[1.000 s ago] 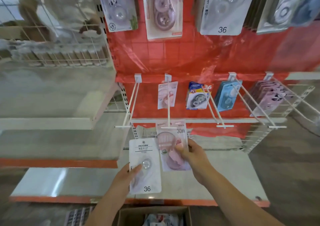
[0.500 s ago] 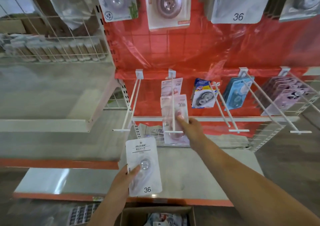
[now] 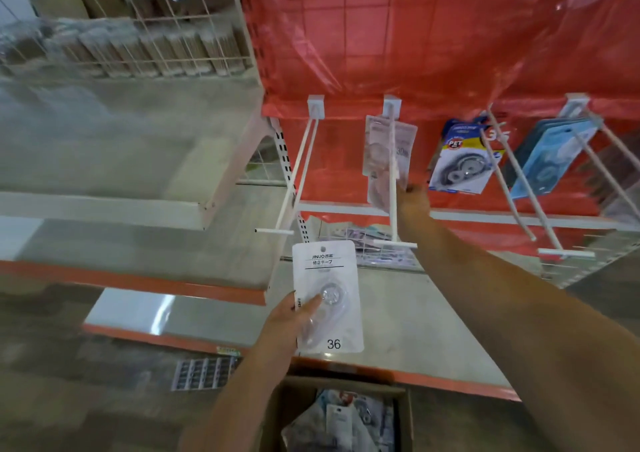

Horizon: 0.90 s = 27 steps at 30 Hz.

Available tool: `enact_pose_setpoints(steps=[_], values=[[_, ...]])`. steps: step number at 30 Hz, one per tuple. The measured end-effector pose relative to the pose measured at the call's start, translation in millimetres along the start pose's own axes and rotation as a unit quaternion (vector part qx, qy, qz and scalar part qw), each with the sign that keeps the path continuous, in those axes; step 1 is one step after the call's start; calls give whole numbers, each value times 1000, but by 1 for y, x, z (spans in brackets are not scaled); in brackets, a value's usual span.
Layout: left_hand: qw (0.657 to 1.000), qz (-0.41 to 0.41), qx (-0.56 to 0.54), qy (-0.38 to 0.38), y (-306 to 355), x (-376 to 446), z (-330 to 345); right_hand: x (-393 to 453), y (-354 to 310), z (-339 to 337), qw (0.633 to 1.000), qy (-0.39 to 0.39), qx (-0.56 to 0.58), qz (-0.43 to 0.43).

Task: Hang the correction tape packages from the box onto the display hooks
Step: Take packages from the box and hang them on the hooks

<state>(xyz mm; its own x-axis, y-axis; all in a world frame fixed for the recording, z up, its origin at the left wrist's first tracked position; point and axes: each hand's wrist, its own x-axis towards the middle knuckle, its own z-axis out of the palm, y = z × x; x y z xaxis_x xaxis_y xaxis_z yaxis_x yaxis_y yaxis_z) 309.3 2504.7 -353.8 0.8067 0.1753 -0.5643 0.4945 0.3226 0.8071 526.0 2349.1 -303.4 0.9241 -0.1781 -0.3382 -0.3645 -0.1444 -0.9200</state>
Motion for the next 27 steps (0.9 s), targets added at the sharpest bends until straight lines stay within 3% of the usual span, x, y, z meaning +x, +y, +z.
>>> enact_pose_setpoints(steps=[4,6,9,15,19,22,27], values=[[999,-15,32,8,-10,-3,-1,-18,38,-8,999,27,-29,-2],[998,-22,50,9,-16,-5,-3,-34,56,-14,995,18,-100,9],[997,-25,72,11,-26,-15,-10,-61,80,-28,965,-30,-262,-11],[994,-46,92,-23,-40,-53,-30,-126,99,-55,892,-134,-431,-26],[994,-39,98,-43,-38,-89,-43,-182,79,-67,841,-181,-508,-44],[989,28,114,-88,-24,-114,-51,-225,46,-78,814,-197,-542,-68],[982,90,124,-113,23,-143,-49,-281,-22,-99,797,-155,-570,-125]])
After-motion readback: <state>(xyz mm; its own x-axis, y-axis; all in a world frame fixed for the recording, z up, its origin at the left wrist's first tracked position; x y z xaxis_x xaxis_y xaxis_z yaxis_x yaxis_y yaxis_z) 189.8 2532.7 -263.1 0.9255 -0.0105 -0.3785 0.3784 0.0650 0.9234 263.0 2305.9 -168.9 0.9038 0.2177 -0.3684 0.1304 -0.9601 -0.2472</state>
